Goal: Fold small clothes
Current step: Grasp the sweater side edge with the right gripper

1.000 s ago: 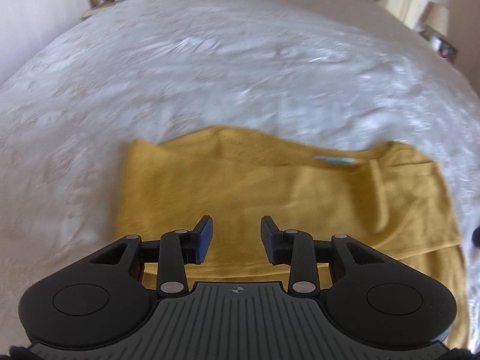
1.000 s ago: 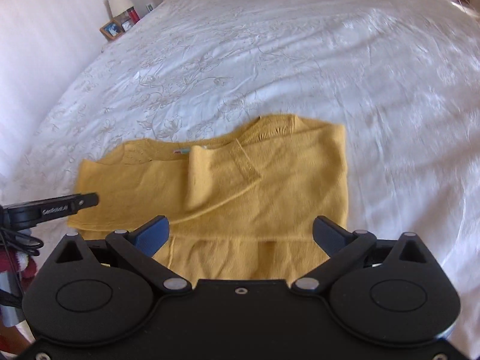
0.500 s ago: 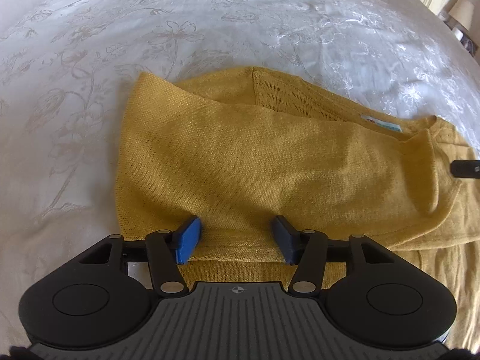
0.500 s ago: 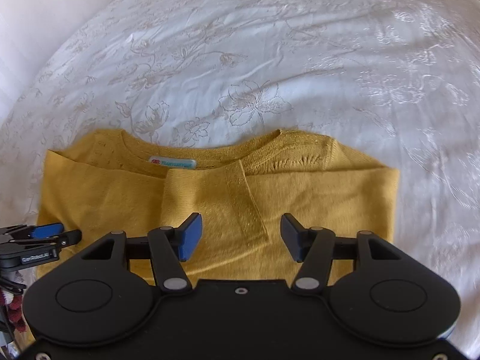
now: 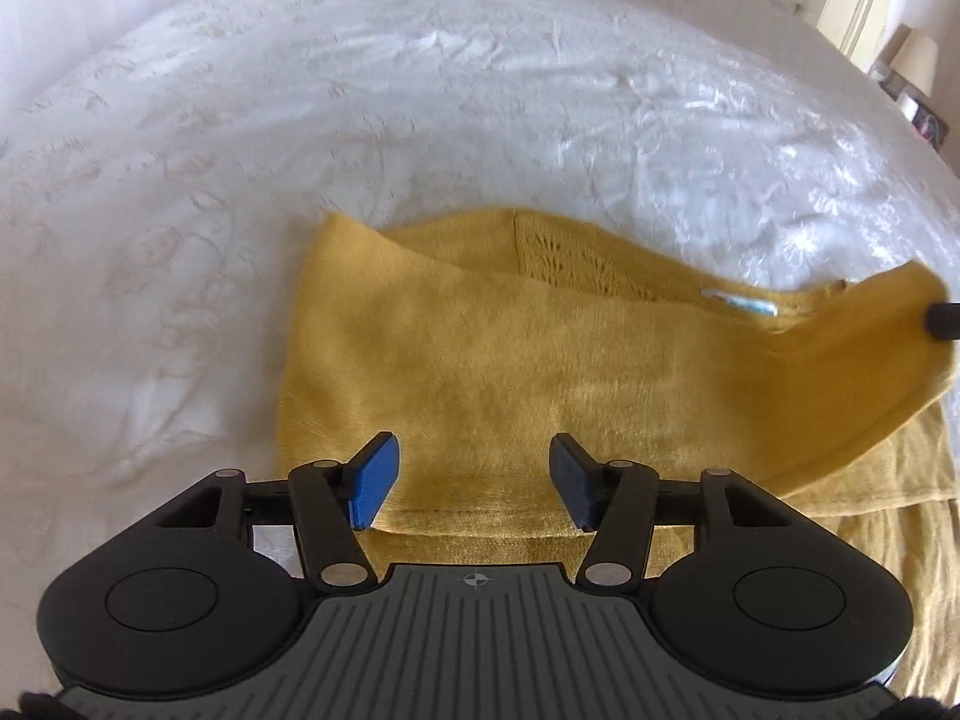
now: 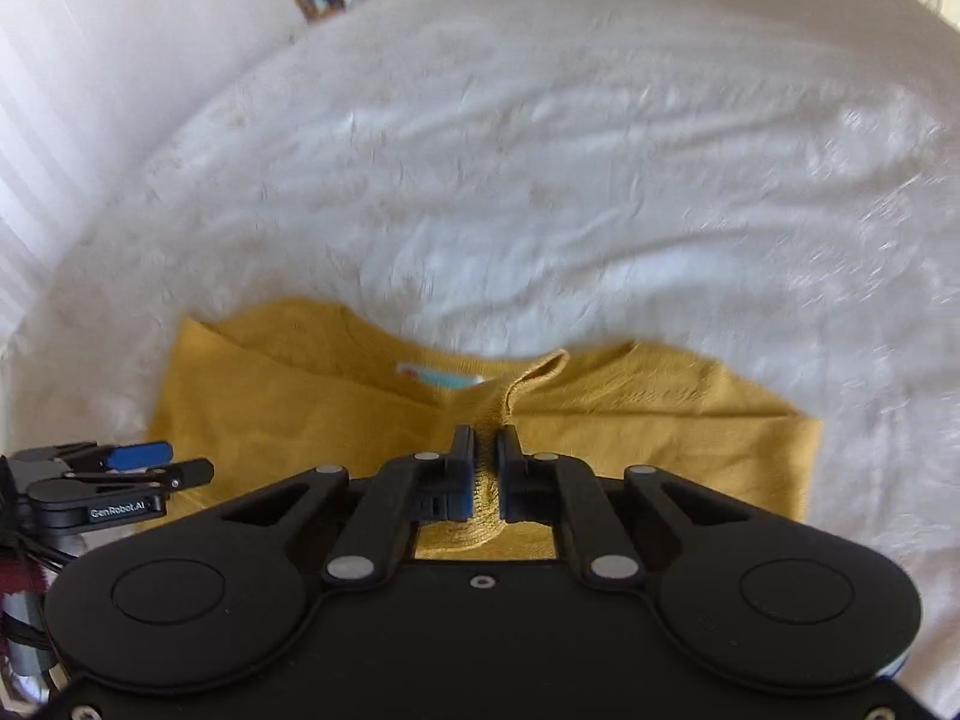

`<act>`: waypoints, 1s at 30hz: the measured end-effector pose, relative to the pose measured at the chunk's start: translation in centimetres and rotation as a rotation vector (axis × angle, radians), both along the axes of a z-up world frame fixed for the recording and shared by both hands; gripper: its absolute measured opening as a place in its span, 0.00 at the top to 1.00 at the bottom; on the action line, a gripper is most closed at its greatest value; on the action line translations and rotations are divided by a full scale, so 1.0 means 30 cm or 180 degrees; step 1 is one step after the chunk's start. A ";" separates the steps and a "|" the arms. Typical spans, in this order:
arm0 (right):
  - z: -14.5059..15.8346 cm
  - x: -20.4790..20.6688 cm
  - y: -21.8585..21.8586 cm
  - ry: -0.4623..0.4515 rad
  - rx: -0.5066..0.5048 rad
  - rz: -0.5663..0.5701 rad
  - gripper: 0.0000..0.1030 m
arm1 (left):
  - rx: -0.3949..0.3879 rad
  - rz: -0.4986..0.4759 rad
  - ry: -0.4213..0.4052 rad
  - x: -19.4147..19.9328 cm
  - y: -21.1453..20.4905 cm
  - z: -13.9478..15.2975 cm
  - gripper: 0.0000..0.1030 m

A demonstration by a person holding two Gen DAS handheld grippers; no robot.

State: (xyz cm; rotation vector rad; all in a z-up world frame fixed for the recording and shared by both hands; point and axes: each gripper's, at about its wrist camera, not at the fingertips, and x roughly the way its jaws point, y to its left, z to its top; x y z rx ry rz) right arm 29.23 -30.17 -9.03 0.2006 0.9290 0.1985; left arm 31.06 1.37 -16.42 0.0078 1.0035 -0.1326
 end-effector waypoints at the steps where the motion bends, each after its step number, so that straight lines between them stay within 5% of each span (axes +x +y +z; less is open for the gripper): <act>1: 0.007 -0.017 -0.032 0.0014 -0.0029 -0.0145 0.87 | -0.0006 0.0005 -0.0029 -0.004 0.004 0.014 0.47; 5: -0.088 -0.035 -0.142 0.0362 -0.0401 -0.0537 0.87 | 0.0025 -0.0003 -0.0058 0.013 0.005 0.042 0.47; 16: -0.217 -0.030 -0.190 0.0696 -0.0357 -0.0637 0.81 | 0.0377 -0.0036 0.0187 0.115 -0.039 -0.009 0.47; 21: -0.274 -0.031 -0.198 0.0878 -0.0393 -0.0687 0.74 | 0.0519 -0.0023 0.0497 0.166 -0.056 -0.070 0.47; 30: -0.333 -0.025 -0.202 0.0937 -0.0389 -0.0743 0.67 | 0.0541 0.0097 0.0613 0.182 -0.030 -0.116 0.23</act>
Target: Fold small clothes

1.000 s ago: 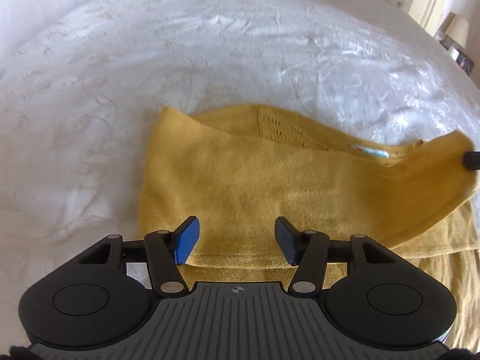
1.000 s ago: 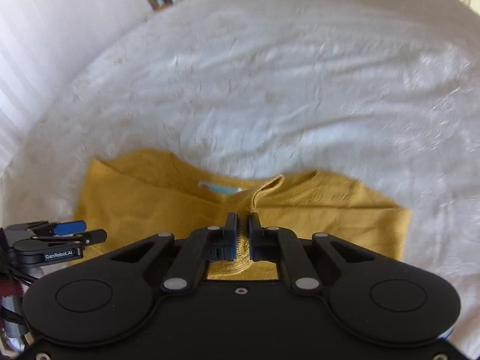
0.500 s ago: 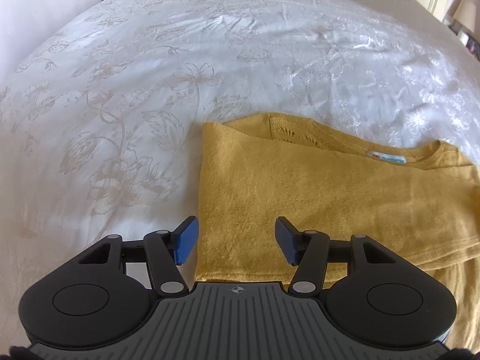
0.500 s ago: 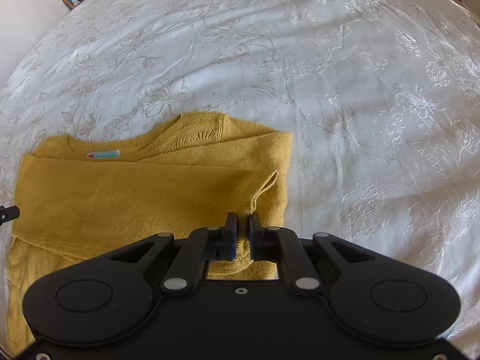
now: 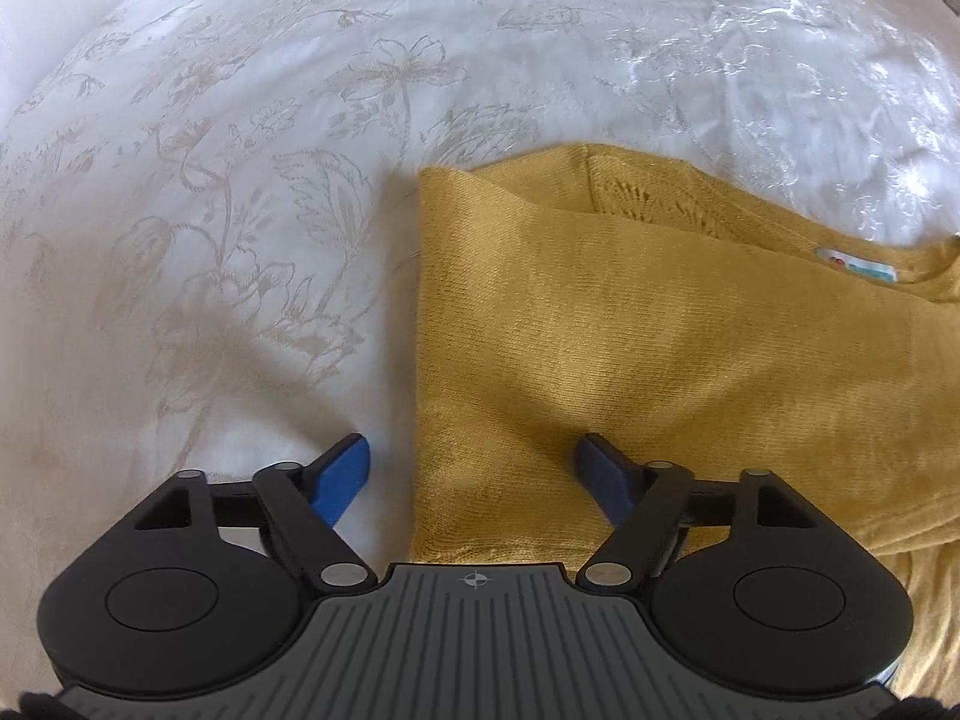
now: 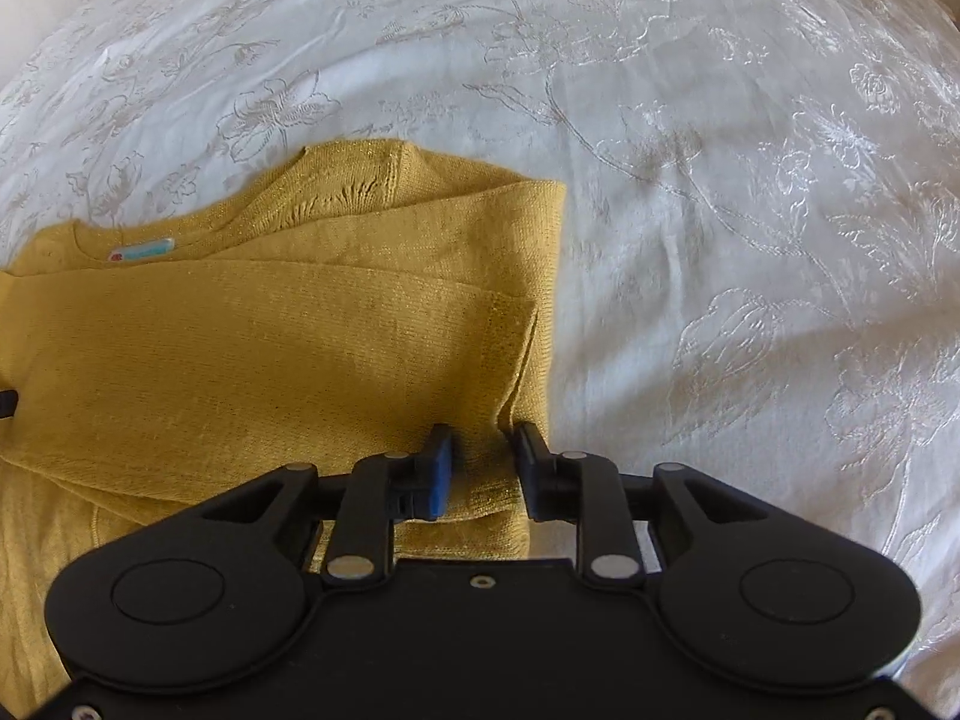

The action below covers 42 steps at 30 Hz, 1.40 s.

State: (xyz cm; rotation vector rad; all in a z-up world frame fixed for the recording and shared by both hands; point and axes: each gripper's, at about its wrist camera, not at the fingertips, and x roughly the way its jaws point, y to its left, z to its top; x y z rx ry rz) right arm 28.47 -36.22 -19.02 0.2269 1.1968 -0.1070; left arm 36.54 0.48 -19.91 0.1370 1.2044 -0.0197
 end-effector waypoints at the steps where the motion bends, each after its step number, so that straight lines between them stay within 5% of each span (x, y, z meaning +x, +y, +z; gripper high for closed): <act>1: -0.003 -0.002 -0.003 -0.0012 0.0012 -0.0018 0.67 | -0.0008 0.0027 0.0002 -0.001 0.007 -0.004 0.19; 12: -0.004 -0.028 -0.022 -0.0124 0.0068 -0.0138 0.60 | -0.0049 0.0122 0.0034 0.021 0.034 -0.017 0.08; 15: -0.022 -0.028 -0.030 0.0031 -0.0136 -0.0250 0.01 | -0.0058 0.0166 0.0038 0.021 0.041 -0.025 0.01; 24: -0.050 -0.054 -0.093 -0.0026 0.0110 -0.0418 0.01 | -0.0490 0.0279 -0.0114 0.005 0.123 -0.059 0.00; 35: -0.054 -0.047 -0.084 -0.0005 0.0077 -0.0455 0.00 | -0.0439 0.0270 -0.0079 0.009 0.119 -0.052 0.00; 42: -0.011 -0.064 -0.085 0.0110 -0.0010 -0.0450 0.01 | -0.0294 0.0207 -0.0206 -0.036 0.108 0.015 0.22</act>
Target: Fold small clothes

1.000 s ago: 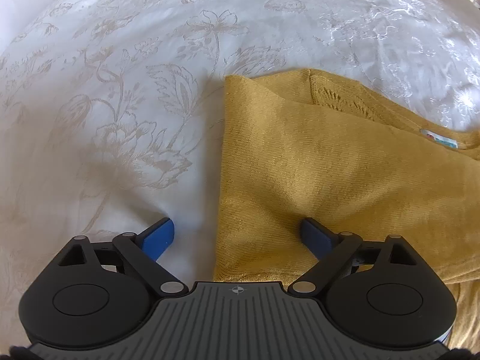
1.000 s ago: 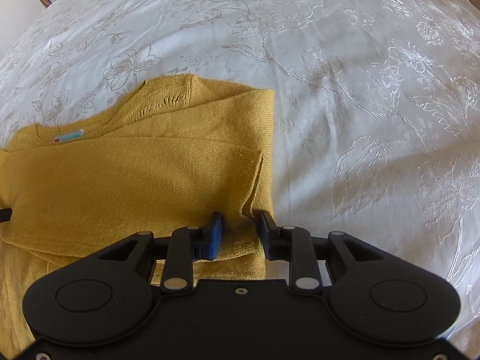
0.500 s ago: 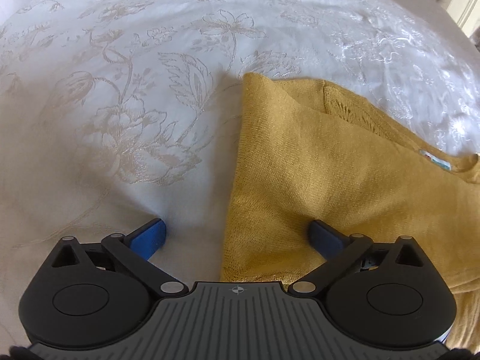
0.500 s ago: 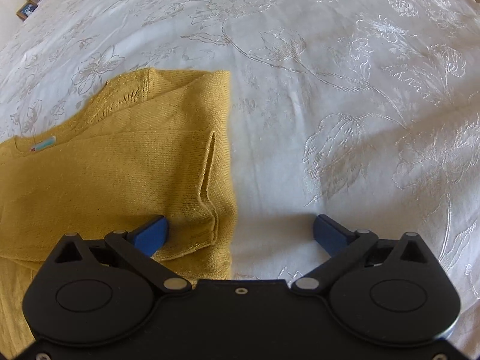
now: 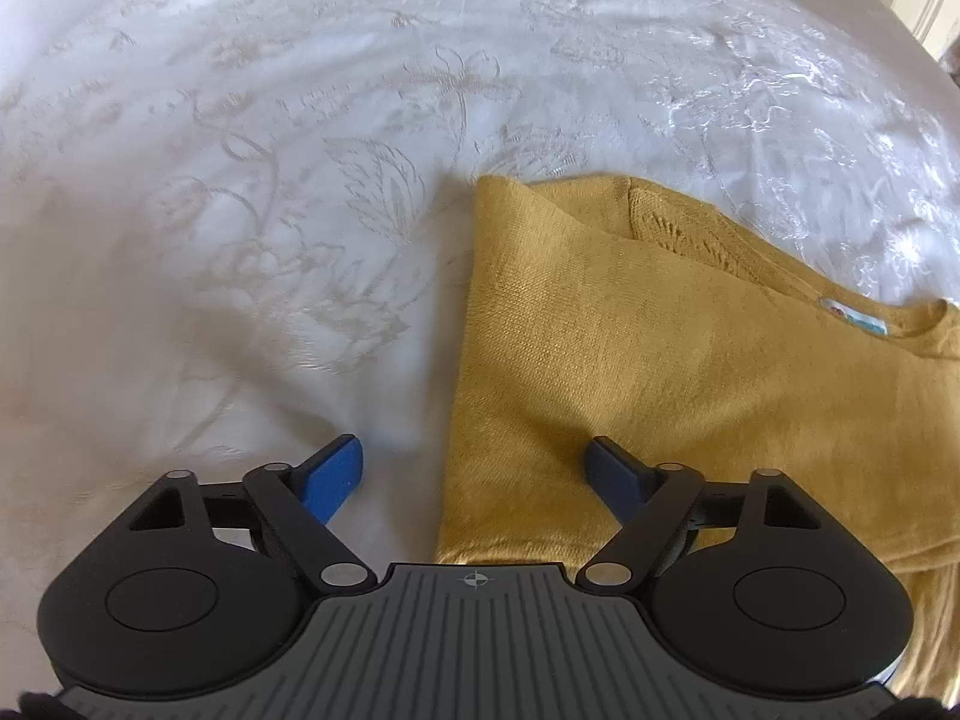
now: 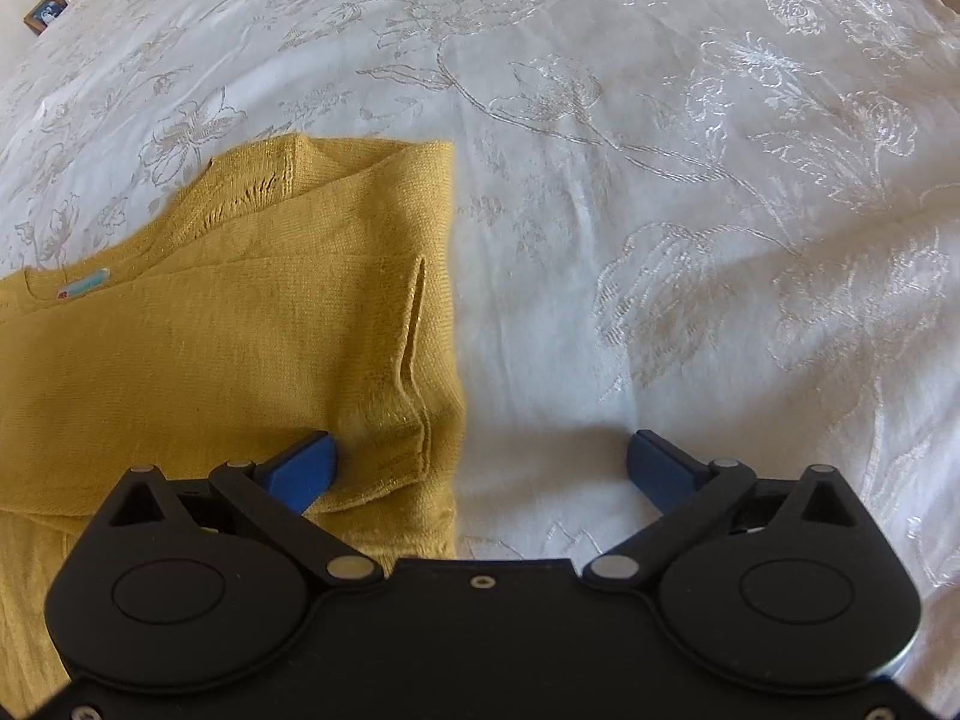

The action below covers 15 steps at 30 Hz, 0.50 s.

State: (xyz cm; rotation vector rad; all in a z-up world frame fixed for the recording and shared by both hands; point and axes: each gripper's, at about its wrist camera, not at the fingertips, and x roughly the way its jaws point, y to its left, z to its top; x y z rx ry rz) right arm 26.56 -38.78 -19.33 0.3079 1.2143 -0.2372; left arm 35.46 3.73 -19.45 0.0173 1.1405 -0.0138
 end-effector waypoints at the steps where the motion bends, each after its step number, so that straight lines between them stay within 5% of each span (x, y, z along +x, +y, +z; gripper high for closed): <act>1: 0.010 -0.009 0.004 0.0023 -0.0036 -0.0001 0.01 | 0.0055 -0.0016 -0.0032 -0.014 0.001 0.015 0.22; 6: 0.060 -0.074 0.037 0.0171 -0.0223 0.0042 0.01 | 0.0163 -0.0145 -0.0121 -0.099 0.001 0.083 0.22; 15: 0.151 -0.224 0.161 0.0467 -0.0383 0.0328 0.01 | 0.0279 -0.0361 0.0092 -0.270 0.004 0.131 0.22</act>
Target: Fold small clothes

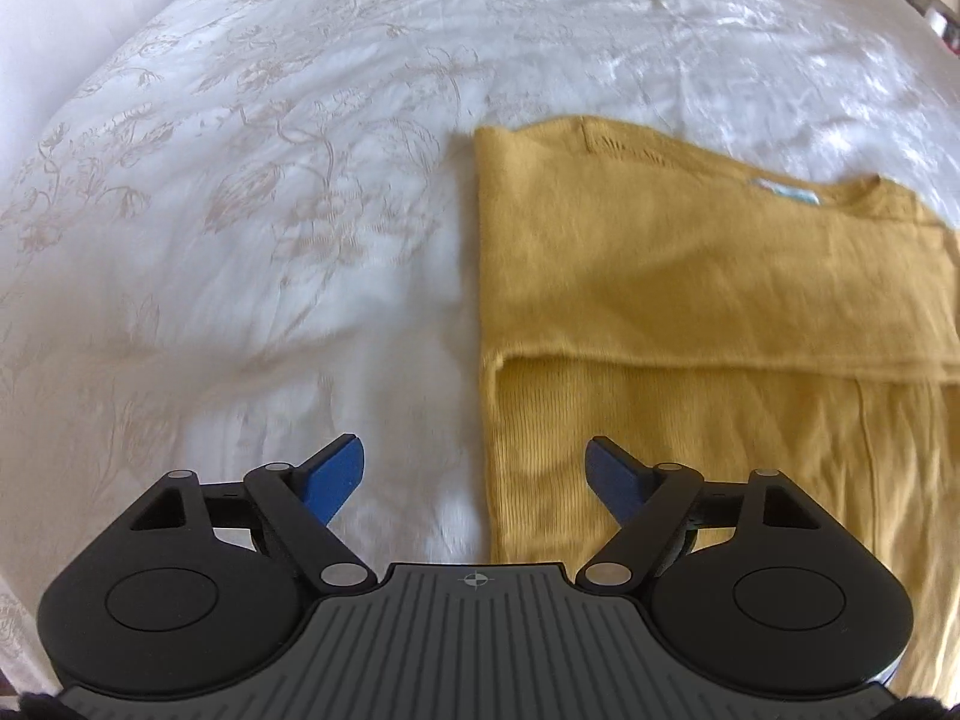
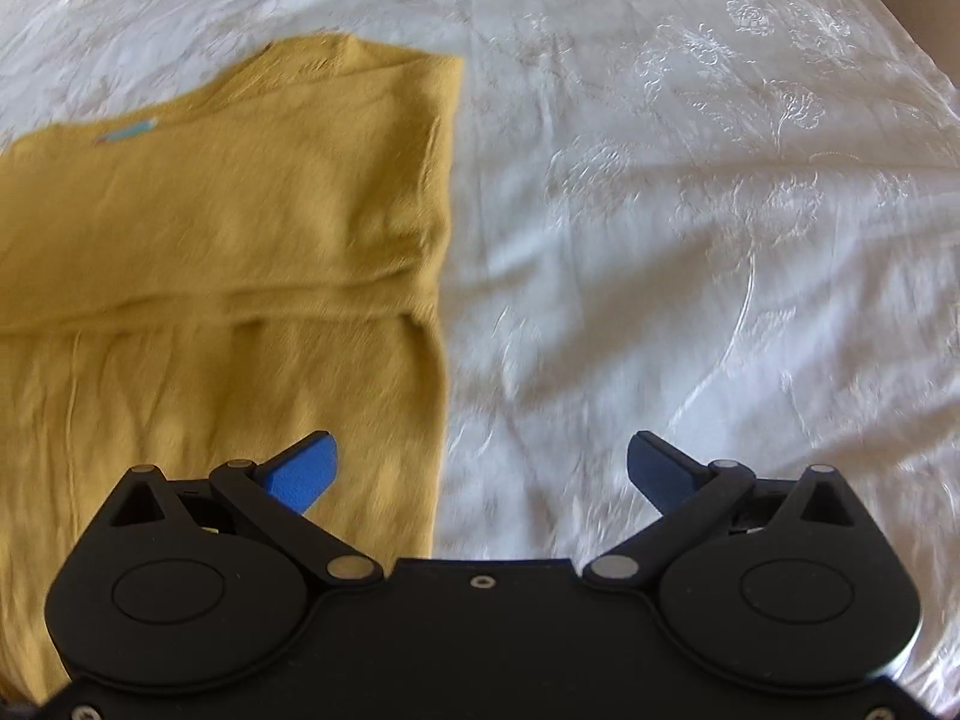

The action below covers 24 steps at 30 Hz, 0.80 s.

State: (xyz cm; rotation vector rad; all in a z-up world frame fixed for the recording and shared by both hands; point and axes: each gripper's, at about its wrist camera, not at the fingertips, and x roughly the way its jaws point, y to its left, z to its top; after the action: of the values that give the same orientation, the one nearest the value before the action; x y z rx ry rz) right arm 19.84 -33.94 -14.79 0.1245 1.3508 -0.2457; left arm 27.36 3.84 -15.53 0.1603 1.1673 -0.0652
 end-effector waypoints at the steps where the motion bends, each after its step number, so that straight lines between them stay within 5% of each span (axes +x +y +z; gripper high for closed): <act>1: 0.006 -0.014 0.021 0.0013 -0.0001 0.0038 0.01 | -0.0001 -0.0025 0.0030 -0.017 0.000 0.000 0.22; 24: 0.054 -0.217 0.319 -0.0004 0.0104 0.0148 0.01 | -0.0187 -0.0535 0.0414 -0.273 0.024 -0.046 0.22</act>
State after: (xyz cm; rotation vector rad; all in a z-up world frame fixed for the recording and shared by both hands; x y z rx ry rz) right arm 13.35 -24.37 -13.18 0.1205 1.3552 -0.1845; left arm 19.18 4.55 -16.92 0.2044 1.2782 -0.2612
